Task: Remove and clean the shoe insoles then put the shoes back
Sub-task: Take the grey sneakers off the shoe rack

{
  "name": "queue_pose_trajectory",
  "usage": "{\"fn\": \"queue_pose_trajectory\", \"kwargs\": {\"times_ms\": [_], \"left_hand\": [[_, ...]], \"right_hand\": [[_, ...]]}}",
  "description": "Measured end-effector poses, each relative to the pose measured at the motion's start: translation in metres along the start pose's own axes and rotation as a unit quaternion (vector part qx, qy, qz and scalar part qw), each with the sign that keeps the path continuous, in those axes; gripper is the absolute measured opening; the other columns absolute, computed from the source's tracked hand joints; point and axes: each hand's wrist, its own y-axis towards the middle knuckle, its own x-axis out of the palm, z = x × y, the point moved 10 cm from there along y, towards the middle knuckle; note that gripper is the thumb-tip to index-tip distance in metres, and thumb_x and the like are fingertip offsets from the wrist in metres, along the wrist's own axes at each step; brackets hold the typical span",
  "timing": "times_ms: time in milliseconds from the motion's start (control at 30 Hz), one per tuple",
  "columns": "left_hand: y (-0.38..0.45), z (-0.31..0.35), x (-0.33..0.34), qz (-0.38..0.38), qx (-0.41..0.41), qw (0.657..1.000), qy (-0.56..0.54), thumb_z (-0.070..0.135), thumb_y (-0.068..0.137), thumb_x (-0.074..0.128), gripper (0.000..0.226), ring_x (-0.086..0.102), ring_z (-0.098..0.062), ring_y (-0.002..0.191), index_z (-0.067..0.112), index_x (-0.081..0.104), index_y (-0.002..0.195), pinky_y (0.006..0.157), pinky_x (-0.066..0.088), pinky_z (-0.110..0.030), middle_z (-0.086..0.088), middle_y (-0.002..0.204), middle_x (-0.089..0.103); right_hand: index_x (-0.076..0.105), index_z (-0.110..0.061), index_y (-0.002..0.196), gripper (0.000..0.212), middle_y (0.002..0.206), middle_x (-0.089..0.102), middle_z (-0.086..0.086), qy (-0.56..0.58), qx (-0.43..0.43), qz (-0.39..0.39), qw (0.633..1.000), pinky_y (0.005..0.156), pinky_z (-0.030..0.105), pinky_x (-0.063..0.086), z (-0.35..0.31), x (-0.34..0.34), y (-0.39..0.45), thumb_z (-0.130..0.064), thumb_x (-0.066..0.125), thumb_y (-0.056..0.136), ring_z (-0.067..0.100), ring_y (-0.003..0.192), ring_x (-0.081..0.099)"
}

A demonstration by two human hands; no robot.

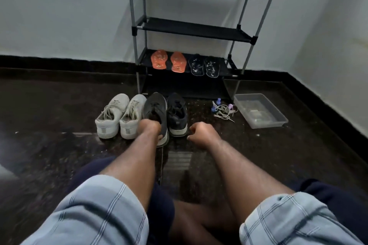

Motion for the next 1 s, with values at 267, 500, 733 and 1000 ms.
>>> {"fn": "queue_pose_trajectory", "kwargs": {"times_ms": [267, 500, 733, 1000], "left_hand": [[0.120, -0.039, 0.014, 0.060, 0.009, 0.991, 0.119, 0.028, 0.061, 0.066, 0.054, 0.069, -0.042, 0.089, 0.000, 0.066, 0.107, 0.072, 0.061, -0.052, -0.023, 0.104, 0.068], [0.097, -0.004, 0.020, 0.053, 0.097, 0.970, 0.218, 0.009, 0.086, 0.061, 0.029, 0.065, -0.040, 0.103, -0.003, 0.063, 0.113, 0.078, 0.051, -0.034, -0.022, 0.111, 0.068], [0.113, 0.024, 0.023, 0.055, 0.172, 0.946, 0.268, 0.046, 0.093, 0.037, 0.042, 0.068, -0.038, 0.090, 0.015, 0.064, 0.103, 0.083, 0.054, -0.043, -0.011, 0.101, 0.071], [0.141, 0.130, 0.040, 0.034, 0.155, 0.985, 0.070, 0.031, 0.099, 0.051, 0.027, 0.066, -0.024, 0.063, 0.011, 0.069, 0.097, 0.051, 0.047, -0.024, -0.008, 0.083, 0.068]], "right_hand": [[0.047, -0.028, 0.136, 0.055, 0.144, 0.047, 0.006, -0.055, -0.071, -0.031, 0.995, 0.098, 0.036, 0.048, -0.022, 0.049, 0.090, -0.021, 0.059, 0.082, 0.028, 0.126, 0.052], [0.024, -0.013, 0.153, 0.070, 0.160, 0.021, 0.009, -0.049, -0.092, -0.072, 0.992, 0.116, 0.034, 0.030, -0.018, 0.078, 0.136, -0.019, 0.054, 0.091, 0.028, 0.143, 0.030], [0.061, -0.021, 0.124, 0.043, 0.120, 0.066, 0.007, 0.136, -0.044, 0.060, 0.988, 0.091, 0.034, 0.051, -0.010, 0.026, 0.143, -0.026, 0.054, 0.081, 0.029, 0.111, 0.061], [0.064, -0.022, 0.073, 0.010, 0.074, 0.072, 0.004, 0.443, 0.082, 0.121, 0.884, 0.079, 0.043, 0.059, 0.002, -0.026, 0.240, -0.031, 0.068, 0.072, 0.023, 0.070, 0.069]]}}
